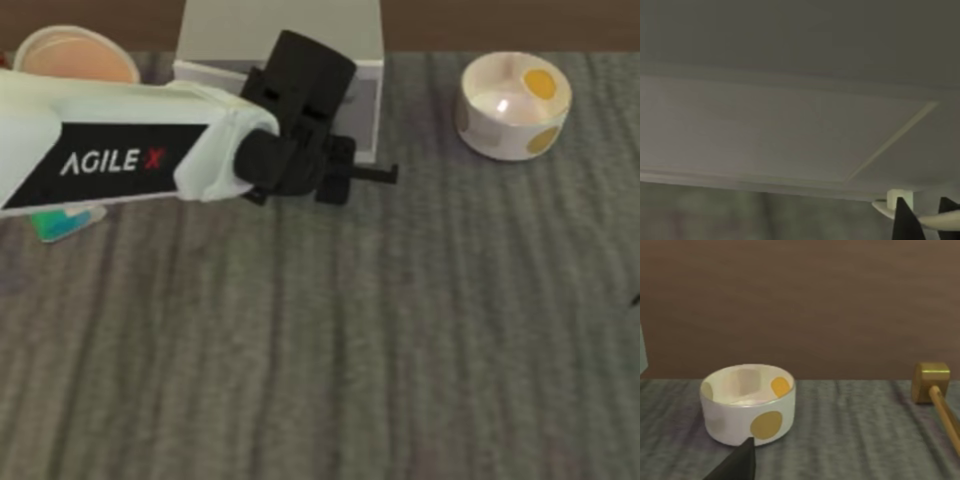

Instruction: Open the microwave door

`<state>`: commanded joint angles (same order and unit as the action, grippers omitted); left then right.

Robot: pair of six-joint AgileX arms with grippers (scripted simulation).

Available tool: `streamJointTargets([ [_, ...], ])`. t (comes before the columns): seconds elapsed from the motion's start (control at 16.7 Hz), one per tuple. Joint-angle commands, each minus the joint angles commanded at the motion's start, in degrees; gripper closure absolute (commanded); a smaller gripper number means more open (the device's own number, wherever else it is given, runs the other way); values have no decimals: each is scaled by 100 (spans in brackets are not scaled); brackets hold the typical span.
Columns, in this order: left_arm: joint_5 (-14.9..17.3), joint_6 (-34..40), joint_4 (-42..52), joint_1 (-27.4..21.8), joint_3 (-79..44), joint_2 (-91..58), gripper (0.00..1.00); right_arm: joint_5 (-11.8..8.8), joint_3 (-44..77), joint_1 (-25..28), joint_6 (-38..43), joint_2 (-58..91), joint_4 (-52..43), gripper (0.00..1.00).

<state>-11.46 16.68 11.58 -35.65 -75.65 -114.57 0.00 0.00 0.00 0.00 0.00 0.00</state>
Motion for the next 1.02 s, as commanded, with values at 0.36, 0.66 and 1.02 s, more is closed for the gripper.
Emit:
streamJointTargets([
  [0.36,149,-265,-128,101,254,169,100,0,0,0,0,0,0,0],
  [0.66,150,-266,-128,102,256,170,100,0,0,0,0,0,0,0],
  [1.02,150,-266,-128,102,256,170,100,0,0,0,0,0,0,0],
])
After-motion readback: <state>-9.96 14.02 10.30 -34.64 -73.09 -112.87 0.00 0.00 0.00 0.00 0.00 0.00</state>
